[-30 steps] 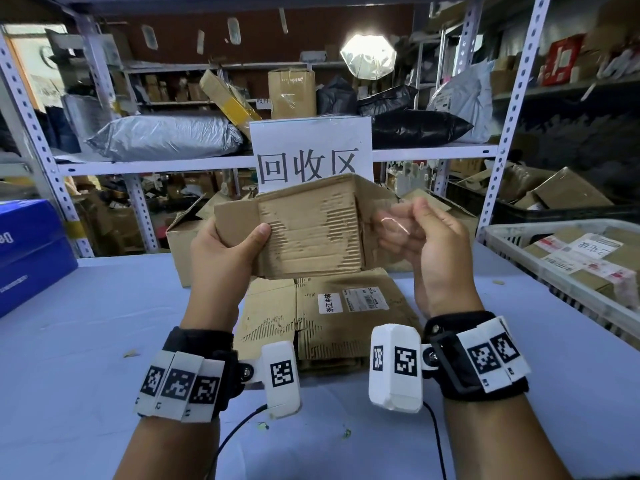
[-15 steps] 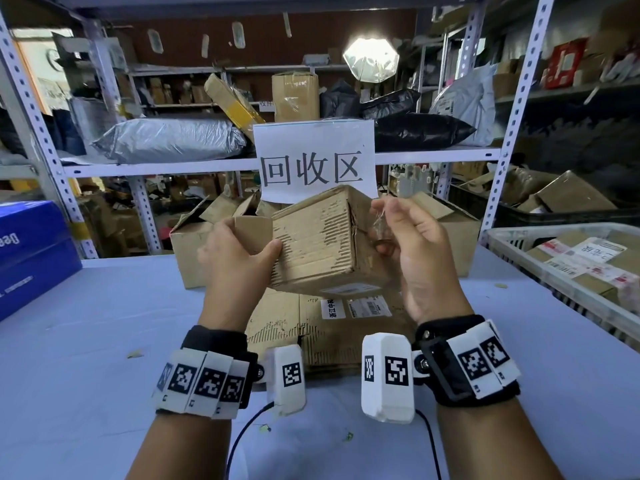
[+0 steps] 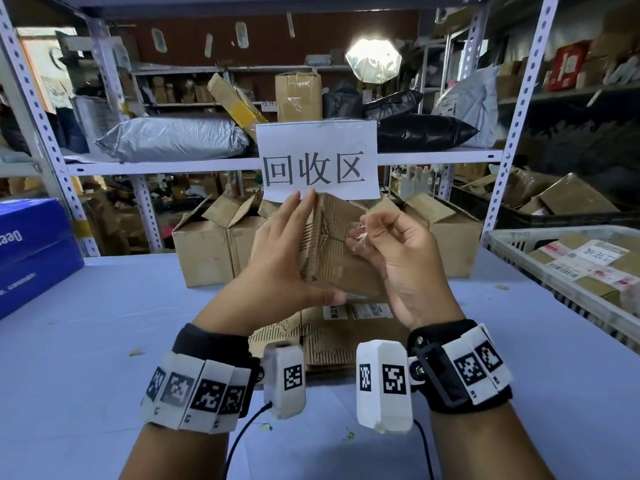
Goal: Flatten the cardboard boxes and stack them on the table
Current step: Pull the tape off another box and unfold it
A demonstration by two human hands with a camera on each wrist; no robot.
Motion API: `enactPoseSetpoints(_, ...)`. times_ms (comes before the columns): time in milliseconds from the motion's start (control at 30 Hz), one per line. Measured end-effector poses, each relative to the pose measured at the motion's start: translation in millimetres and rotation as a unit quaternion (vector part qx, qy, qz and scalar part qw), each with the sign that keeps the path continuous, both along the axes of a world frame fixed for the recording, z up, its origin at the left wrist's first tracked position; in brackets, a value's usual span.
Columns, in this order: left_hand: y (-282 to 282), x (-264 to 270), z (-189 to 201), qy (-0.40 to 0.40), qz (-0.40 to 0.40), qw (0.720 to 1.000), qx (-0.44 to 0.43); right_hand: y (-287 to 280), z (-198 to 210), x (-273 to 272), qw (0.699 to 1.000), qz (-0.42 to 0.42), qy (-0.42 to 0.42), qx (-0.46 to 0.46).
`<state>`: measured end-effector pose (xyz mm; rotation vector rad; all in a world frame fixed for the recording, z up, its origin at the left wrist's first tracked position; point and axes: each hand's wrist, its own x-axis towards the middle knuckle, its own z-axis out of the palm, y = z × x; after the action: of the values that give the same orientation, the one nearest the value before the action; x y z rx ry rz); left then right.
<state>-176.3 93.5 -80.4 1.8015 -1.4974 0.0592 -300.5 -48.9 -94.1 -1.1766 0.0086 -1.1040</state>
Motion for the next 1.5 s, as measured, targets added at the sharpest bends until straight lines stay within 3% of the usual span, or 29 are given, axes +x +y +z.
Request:
enactPoseSetpoints(200, -5, 9, -7, -0.061, 0.022, 0.997, -0.047, 1, 0, -2, 1.0, -0.002, 0.016, -0.026)
enactPoseSetpoints(300, -6, 11, -10, -0.066, 0.027, 0.995, -0.064, 1, 1, -5, 0.99, -0.068, 0.069, -0.1)
enactPoseSetpoints(467, -6, 11, -12, -0.046, 0.036, 0.995, -0.078, -6, 3, -10, 0.924, -0.245, 0.156, -0.248)
enactPoseSetpoints(667, -8, 7, -12, -0.049, 0.03, 0.995, -0.081, -6, -1, -8, 0.861, -0.337, 0.19, -0.329)
enactPoseSetpoints(833, -7, 9, -11, -0.043, 0.034, 0.995, -0.083, -10, -1, -10, 0.847, -0.326, 0.225, -0.354)
enactPoseSetpoints(1100, -5, 9, -11, -0.047, 0.026, 0.996, -0.069, -13, 9, -22, 0.871, -0.21, 0.263, -0.358)
enactPoseSetpoints(1267, -5, 13, -10, -0.028, 0.038, 0.996, -0.079, -14, 10, -26, 0.854, -0.139, 0.313, -0.392)
enactPoseSetpoints(1367, -5, 14, -10, -0.025, 0.04, 0.996, -0.075, -19, 5, -25, 0.848, -0.15, 0.308, -0.405)
enactPoseSetpoints(1500, -5, 12, -10, -0.029, 0.037, 0.996, -0.072, -17, 3, -19, 0.867, -0.174, 0.274, -0.377)
